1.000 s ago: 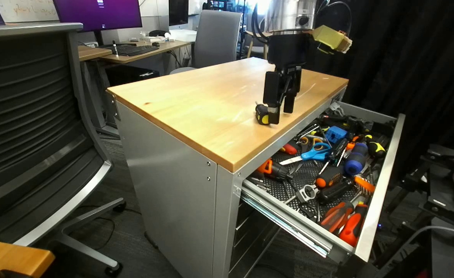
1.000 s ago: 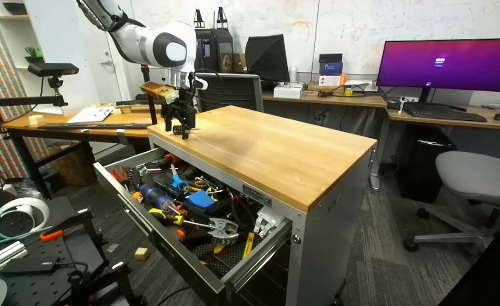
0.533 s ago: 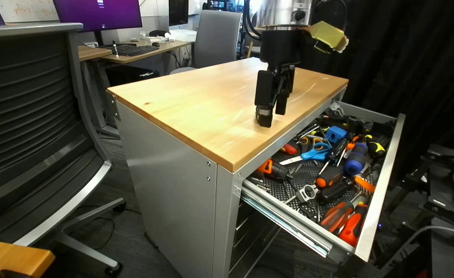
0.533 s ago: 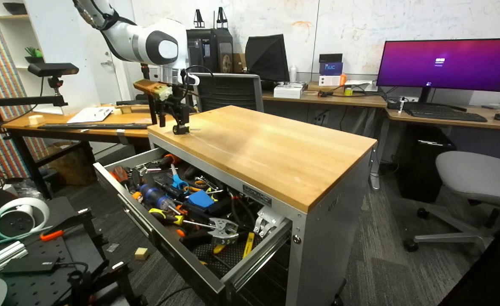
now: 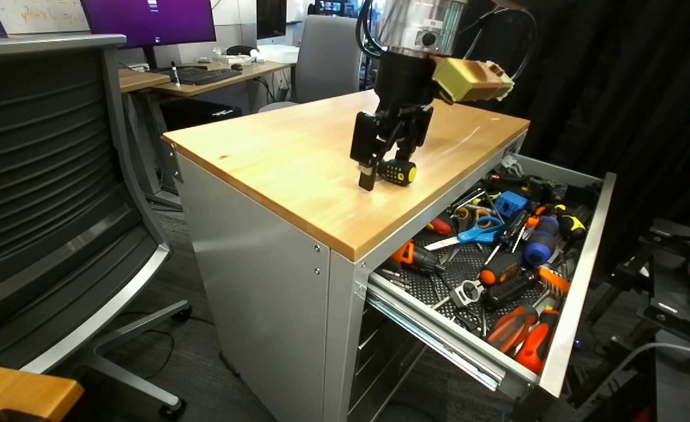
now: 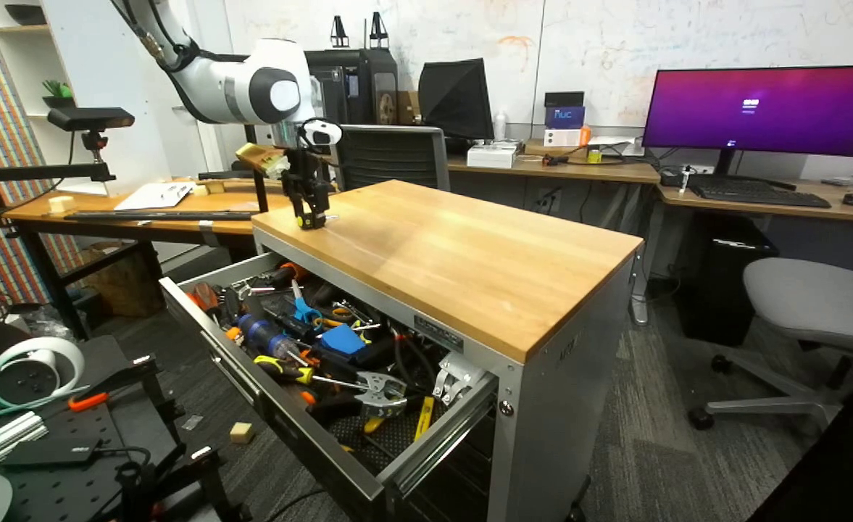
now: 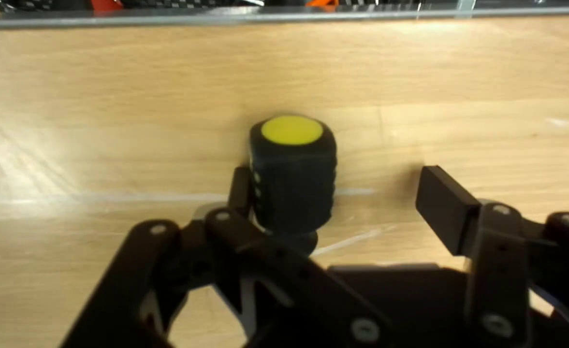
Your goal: Pick up the screwdriver from the top of cabinet, put it in the drawer and close the drawer
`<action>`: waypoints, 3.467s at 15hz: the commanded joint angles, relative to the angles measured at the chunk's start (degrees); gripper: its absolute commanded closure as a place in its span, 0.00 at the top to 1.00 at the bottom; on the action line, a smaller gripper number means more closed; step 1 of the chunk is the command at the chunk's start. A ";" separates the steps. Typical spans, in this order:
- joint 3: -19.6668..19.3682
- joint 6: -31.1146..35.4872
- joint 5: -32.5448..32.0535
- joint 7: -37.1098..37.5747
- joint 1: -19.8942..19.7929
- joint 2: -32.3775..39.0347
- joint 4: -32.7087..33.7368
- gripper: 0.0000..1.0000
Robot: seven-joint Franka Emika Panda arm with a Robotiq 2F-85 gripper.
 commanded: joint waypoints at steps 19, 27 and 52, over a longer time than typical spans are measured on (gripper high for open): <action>-4.69 -10.51 -17.42 15.78 0.42 -12.69 -16.57 0.14; -2.47 -7.74 -16.88 11.68 -2.82 -12.72 -22.00 0.61; -3.99 -30.39 -1.87 -9.46 -10.35 1.18 -16.88 0.06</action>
